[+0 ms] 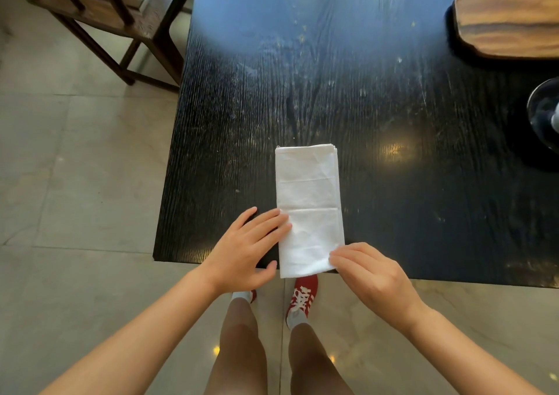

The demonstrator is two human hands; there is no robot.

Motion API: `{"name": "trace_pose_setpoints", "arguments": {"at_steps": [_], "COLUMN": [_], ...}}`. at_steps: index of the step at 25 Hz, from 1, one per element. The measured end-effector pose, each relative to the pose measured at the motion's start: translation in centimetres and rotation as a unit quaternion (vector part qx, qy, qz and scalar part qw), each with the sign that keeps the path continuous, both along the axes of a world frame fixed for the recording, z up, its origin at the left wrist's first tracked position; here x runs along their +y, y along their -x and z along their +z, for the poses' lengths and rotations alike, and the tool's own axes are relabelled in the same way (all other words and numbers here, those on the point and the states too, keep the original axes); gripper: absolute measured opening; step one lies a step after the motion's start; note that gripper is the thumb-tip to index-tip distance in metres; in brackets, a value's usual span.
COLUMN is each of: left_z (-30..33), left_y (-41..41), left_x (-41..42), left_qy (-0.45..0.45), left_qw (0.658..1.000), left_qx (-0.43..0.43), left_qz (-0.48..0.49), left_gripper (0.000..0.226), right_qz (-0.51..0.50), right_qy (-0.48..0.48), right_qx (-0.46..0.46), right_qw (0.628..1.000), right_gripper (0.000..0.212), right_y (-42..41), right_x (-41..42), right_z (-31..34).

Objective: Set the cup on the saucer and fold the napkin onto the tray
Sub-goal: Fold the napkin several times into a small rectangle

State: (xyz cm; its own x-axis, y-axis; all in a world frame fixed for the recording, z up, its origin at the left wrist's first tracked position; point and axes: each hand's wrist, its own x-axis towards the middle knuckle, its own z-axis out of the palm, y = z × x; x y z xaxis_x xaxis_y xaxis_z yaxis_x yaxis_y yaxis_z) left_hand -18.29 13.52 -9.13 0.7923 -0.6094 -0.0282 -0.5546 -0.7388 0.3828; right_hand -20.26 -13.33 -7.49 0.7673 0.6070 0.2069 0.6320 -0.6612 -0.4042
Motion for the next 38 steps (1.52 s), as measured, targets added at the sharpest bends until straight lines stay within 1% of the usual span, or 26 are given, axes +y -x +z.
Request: {"name": "trace_pose_setpoints", "arguments": {"at_steps": [1, 2, 5, 8, 11, 13, 15, 17, 19, 20, 22, 23, 24, 26, 28, 29, 31, 34, 38], "left_z": [-0.1, -0.3, -0.6, -0.5, 0.1, 0.4, 0.7, 0.7, 0.8, 0.8, 0.8, 0.8, 0.7, 0.6, 0.2, 0.0, -0.7, -1.6, -2.0], "left_y": [-0.1, -0.2, -0.4, -0.8, -1.9, -2.6, -3.5, -4.2, -4.8, -5.1, -5.6, -5.8, -6.1, -6.7, -7.0, -7.2, -7.6, -7.6, -7.8], "left_x": [-0.1, -0.2, -0.7, -1.2, -2.0, -2.7, -3.3, -3.8, -4.3, -4.4, -4.7, -4.8, -5.0, -5.5, -6.0, -6.1, -6.0, -5.8, -5.9], "left_qy": [0.003, 0.009, 0.046, 0.114, 0.204, 0.231, 0.253, 0.273, 0.275, 0.266, 0.237, 0.210, 0.170, 0.070, 0.004, -0.006, -0.023, -0.070, -0.097], "left_qw": [1.000, 1.000, 0.996, 0.986, 0.958, 0.937, 0.913, 0.893, 0.880, 0.876, 0.875, 0.883, 0.897, 0.934, 0.956, 0.958, 0.957, 0.958, 0.956], "left_qx": [-0.011, -0.025, -0.047, -0.040, -0.015, 0.010, 0.050, 0.081, 0.084, 0.078, 0.057, 0.036, 0.009, -0.039, -0.037, -0.021, 0.001, -0.006, 0.001], "left_qz": [0.004, 0.012, 0.054, 0.118, 0.203, 0.262, 0.316, 0.349, 0.378, 0.394, 0.418, 0.418, 0.407, 0.348, 0.293, 0.286, 0.289, 0.277, 0.278], "left_gripper": [0.056, 0.051, 0.038, 0.031, 0.027, 0.032, 0.031, 0.029, 0.020, 0.018, 0.033, 0.043, 0.051, 0.059, 0.059, 0.058, 0.057, 0.060, 0.061], "right_qz": [-0.023, -0.047, -0.095, -0.129, -0.157, -0.186, -0.213, -0.231, -0.236, -0.239, -0.246, -0.251, -0.257, -0.265, -0.225, -0.186, -0.128, -0.120, -0.126], "right_qy": [-0.028, -0.055, -0.114, -0.157, -0.195, -0.218, -0.232, -0.221, -0.178, -0.144, -0.080, -0.063, -0.056, -0.041, 0.009, 0.045, 0.108, 0.159, 0.182], "right_qx": [0.009, 0.020, 0.028, 0.031, 0.033, 0.046, 0.065, 0.062, 0.049, 0.041, 0.027, 0.022, 0.019, -0.006, -0.050, -0.056, -0.019, 0.045, 0.048], "right_qw": [0.999, 0.997, 0.989, 0.979, 0.968, 0.957, 0.947, 0.945, 0.954, 0.960, 0.966, 0.966, 0.965, 0.963, 0.973, 0.980, 0.986, 0.979, 0.974], "right_gripper": [0.013, 0.012, 0.015, 0.017, 0.017, 0.016, 0.015, 0.013, 0.011, 0.011, 0.012, 0.012, 0.014, 0.026, 0.037, 0.041, 0.047, 0.053, 0.056], "right_y": [-0.3, -0.5, -1.3, -2.7, -5.4, -7.9, -10.5, -12.8, -14.5, -15.1, -15.8, -16.0, -16.1, -16.0, -15.2, -14.5, -13.4, -13.3, -13.5], "right_x": [0.3, 0.5, 1.2, 2.0, 3.0, 3.9, 4.8, 5.4, 5.7, 5.7, 5.8, 5.8, 5.9, 5.9, 5.8, 5.9, 5.9, 5.6, 5.8], "right_z": [0.5, 0.9, 2.1, 3.2, 4.2, 4.4, 4.0, 2.9, 1.5, 0.8, -0.4, -0.7, -0.8, -0.7, -0.4, -0.5, -1.4, -2.8, -3.0]}}
